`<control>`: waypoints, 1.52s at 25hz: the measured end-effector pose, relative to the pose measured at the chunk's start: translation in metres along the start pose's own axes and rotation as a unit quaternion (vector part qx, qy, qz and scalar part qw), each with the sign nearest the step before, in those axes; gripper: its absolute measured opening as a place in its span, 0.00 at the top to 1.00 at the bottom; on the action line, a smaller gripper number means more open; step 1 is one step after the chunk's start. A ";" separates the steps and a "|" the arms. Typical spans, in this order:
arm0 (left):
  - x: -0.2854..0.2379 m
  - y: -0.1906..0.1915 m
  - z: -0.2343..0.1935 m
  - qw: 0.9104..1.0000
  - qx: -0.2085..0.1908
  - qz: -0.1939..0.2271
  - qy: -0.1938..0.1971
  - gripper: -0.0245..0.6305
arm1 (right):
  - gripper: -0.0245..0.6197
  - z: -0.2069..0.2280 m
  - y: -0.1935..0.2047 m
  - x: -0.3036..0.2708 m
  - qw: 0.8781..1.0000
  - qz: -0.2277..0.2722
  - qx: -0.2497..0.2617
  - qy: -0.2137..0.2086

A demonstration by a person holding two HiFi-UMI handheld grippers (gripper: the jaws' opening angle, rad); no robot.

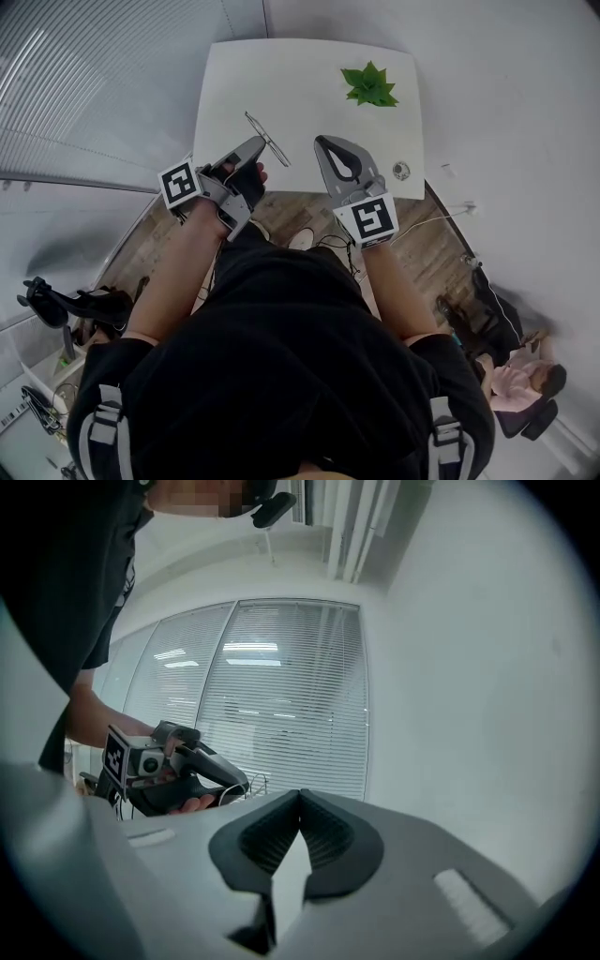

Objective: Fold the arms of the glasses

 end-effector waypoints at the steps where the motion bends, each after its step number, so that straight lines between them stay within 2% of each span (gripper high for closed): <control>1: -0.001 0.000 0.000 1.000 0.001 0.000 0.000 0.94 | 0.94 0.001 0.001 -0.001 1.000 0.000 -0.002 0.000; 16: -0.006 -0.005 -0.004 1.000 0.003 0.000 0.004 0.94 | 0.94 0.012 0.004 -0.006 1.000 0.005 -0.012 0.001; 38: -0.009 -0.002 0.005 1.000 -0.004 0.002 0.014 0.94 | 0.94 0.005 0.002 -0.001 1.000 0.014 -0.022 -0.004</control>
Point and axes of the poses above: the fingertips, and each gripper's own axes: x backward along the fingers, z to its right, y out of its underside, the point moved 4 cm from there along x, backward along the fingers, and after that the axes turned 8 degrees about y, right-handed, at the moved point
